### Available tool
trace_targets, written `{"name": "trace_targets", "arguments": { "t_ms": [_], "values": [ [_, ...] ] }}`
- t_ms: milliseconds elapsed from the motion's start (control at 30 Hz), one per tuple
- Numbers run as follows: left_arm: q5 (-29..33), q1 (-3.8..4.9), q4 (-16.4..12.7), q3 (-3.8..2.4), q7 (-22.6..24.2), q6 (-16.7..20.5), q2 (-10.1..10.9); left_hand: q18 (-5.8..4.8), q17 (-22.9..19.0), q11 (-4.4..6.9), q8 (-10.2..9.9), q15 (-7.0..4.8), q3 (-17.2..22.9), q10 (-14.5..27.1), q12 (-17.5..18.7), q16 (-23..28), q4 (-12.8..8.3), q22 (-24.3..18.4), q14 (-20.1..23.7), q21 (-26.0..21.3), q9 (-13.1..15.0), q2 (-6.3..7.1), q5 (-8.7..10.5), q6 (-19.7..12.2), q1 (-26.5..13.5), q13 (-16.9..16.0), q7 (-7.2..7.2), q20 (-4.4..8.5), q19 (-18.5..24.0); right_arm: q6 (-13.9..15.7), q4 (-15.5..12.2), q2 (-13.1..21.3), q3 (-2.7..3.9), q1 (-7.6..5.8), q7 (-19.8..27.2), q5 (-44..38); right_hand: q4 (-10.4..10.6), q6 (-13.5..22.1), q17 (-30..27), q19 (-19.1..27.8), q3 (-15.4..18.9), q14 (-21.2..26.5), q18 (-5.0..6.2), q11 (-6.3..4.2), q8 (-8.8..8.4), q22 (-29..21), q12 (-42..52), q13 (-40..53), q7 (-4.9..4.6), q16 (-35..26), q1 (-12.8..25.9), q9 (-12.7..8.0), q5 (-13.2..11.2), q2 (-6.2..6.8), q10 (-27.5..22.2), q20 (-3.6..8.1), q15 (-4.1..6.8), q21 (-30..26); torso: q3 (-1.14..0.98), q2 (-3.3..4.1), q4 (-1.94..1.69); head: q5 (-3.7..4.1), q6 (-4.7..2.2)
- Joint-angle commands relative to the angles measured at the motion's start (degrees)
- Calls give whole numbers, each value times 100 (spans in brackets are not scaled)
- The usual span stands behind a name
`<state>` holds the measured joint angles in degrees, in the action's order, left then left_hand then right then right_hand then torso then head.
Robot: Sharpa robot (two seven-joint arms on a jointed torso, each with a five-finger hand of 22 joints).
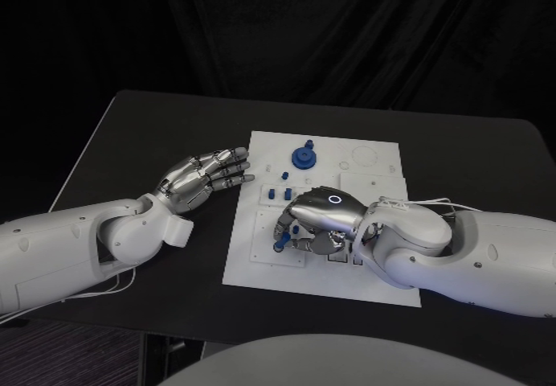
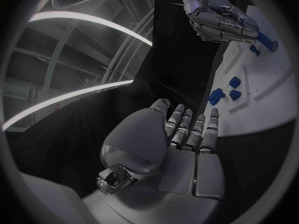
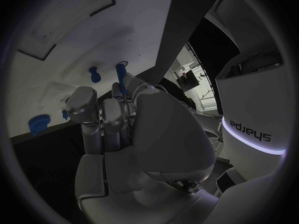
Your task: Assemble the parts on the task board
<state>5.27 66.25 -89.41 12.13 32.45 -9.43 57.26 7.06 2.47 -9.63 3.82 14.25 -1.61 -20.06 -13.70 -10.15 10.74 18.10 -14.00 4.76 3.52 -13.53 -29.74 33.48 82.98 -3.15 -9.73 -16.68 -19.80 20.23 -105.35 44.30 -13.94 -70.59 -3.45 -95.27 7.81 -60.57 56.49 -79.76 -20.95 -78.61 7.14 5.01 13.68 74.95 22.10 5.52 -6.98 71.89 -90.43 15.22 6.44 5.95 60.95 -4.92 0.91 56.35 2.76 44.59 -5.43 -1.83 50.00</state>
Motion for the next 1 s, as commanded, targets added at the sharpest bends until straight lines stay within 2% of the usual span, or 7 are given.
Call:
{"name": "trace_targets", "arguments": {
  "t_ms": [33,700,767,833,867,900,1000],
  "values": [
    [24,-10,-2,-5,62,-92,-13,-98,1,-31,25,9,29,-12,-12,-15,9,-5,26,-19,2,-16,-19,-11,-43,-2,-112,2,-1,-158,-4,-2,-15,35,-110,-57,-18,-28,1,25,-29,17,-94,-173,-15,693,-6,14,-6,-16,-31,13,15,-22,230,-7,2,-22,1,-1,1,-14,0],
    [24,-17,10,-5,24,-96,-17,-99,0,-35,23,10,44,-2,-8,-11,13,-12,38,-22,0,-21,-19,-23,-48,0,-116,2,6,-228,-15,13,-15,56,-136,-57,-28,14,-42,52,-28,43,-86,-168,-51,679,-43,33,-11,-51,7,38,-28,-10,234,-7,-1,-70,-6,3,7,-5,0],
    [24,-18,11,-5,22,-97,-17,-99,0,-35,23,10,44,-2,-8,-11,13,-12,38,-22,0,-21,-19,-23,-48,0,-116,2,6,-243,-6,4,-15,57,-128,-57,-16,119,-78,85,-25,70,-78,-140,-119,661,-81,42,-34,-82,50,35,-50,-3,170,-20,-23,-136,-6,2,7,-7,0],
    [24,-18,12,-5,20,-96,-17,-99,0,-35,23,10,44,-2,-8,-11,13,-12,38,-22,0,-21,-19,-23,-48,0,-116,2,6,-252,-1,-5,-16,63,-105,-57,55,443,-98,113,-9,93,-79,-71,-316,649,-156,44,-108,-103,170,-22,-51,21,9,-55,-83,-178,-6,1,7,-6,0],
    [24,-19,12,-5,19,-97,-17,-99,0,-35,23,10,44,-2,-8,-11,13,-12,38,-22,0,-21,-19,-23,-48,0,-116,2,6,-252,-1,-7,-16,68,-91,-57,72,497,-100,117,-5,97,-80,-57,-351,648,-165,50,-120,-105,200,-31,-44,25,-19,-66,-93,-181,-5,0,9,-10,0],
    [24,-19,13,-5,18,-97,-18,-99,0,-35,23,10,44,-2,-8,-11,13,-12,38,-22,0,-21,-19,-23,-48,0,-116,2,6,-248,-2,-11,-16,75,-75,-57,157,786,-116,137,48,113,-75,-30,-521,640,-215,53,-118,-118,339,-95,46,68,-156,-93,-123,-213,-4,-1,11,-14,0],
    [24,-20,15,-5,14,-98,-18,-99,0,-35,23,10,44,-2,-8,-11,13,-12,38,-22,0,-21,-19,-23,-48,0,-116,2,6,-230,4,-26,-16,90,-38,-57,201,907,-152,166,89,144,-63,-8,-595,626,-214,80,-99,-144,414,-120,30,83,-230,-118,-140,-268,-3,-3,11,-13,0]
  ]
}}
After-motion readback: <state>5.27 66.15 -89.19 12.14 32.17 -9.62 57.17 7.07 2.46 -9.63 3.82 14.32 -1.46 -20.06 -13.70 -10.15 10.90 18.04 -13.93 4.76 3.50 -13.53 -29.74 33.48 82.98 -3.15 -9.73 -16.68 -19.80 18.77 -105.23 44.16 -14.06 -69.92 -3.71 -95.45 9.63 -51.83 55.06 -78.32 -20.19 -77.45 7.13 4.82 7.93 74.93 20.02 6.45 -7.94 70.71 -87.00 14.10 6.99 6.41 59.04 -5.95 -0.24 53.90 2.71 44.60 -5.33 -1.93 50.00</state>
